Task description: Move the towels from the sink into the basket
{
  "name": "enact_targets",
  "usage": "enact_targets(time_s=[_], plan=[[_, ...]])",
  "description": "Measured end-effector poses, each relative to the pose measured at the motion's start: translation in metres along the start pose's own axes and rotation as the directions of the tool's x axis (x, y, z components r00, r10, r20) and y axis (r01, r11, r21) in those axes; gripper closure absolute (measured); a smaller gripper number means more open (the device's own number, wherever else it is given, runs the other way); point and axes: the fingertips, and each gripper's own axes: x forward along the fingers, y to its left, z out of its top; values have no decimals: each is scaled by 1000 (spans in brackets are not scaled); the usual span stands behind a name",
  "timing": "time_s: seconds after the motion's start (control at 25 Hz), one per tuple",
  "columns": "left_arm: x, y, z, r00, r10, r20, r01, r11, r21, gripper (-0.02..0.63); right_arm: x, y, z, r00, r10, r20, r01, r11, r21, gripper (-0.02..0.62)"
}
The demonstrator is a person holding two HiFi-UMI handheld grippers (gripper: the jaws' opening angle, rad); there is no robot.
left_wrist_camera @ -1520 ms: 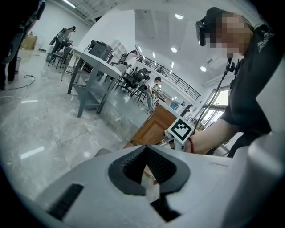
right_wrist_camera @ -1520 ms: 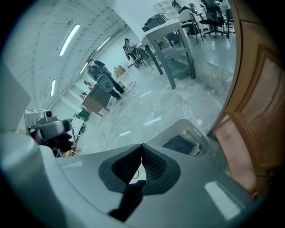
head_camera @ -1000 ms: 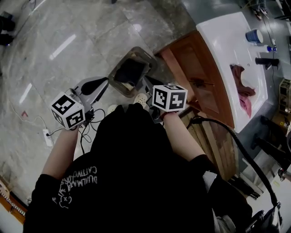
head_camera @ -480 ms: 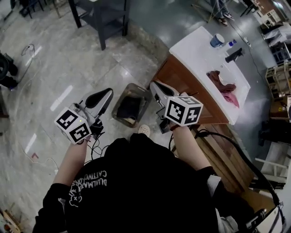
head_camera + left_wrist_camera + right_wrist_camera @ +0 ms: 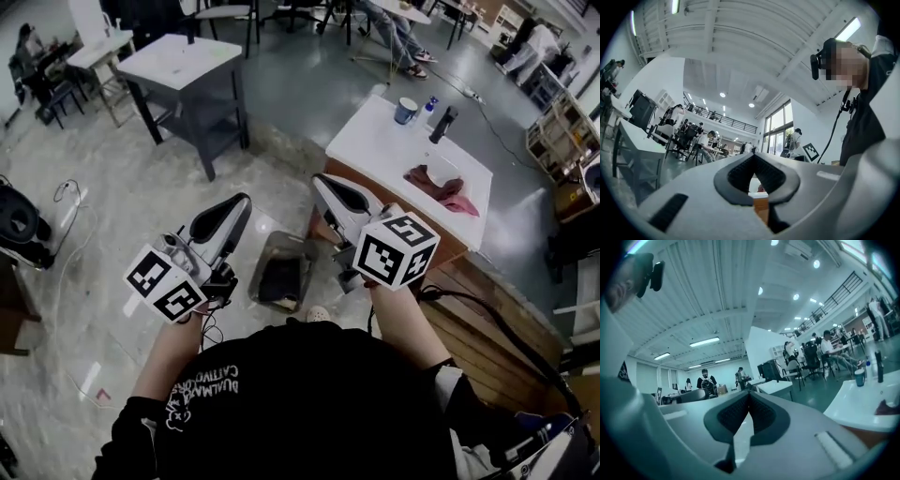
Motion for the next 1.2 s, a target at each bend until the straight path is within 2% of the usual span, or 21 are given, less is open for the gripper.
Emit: enact_targets(time_s=[0.12, 0.28, 0.48, 0.6, 0.88, 1.12, 1.2], plan=[[2, -19, 20, 998, -53, 43, 52, 999, 15, 607, -16, 18, 21, 998, -15, 54, 19, 996, -83, 586], [3, -34, 39, 991, -100, 89, 100, 995, 6, 607, -29, 27, 29, 996, -63, 56, 71, 987, -147, 586], [6, -42, 36, 992, -118, 44, 117, 993, 27, 607, -41, 31, 28, 994, -80, 72, 88, 989, -122, 586], [8, -49, 37, 987, -150, 50, 147, 988, 52, 607, -49, 35, 32, 991, -88, 101, 101, 987, -123, 586], [40, -76, 19, 955, -286, 76, 288, 957, -18, 606, -88, 5, 28, 976, -188, 108, 199, 975, -102, 586], [74, -88, 2, 922, -381, 64, 385, 920, -73, 607, -121, -31, 40, 951, -274, 142, 287, 955, -78, 586], [91, -90, -9, 918, -394, 44, 396, 914, -84, 607, -135, -50, 41, 941, -306, 146, 319, 945, -76, 586]])
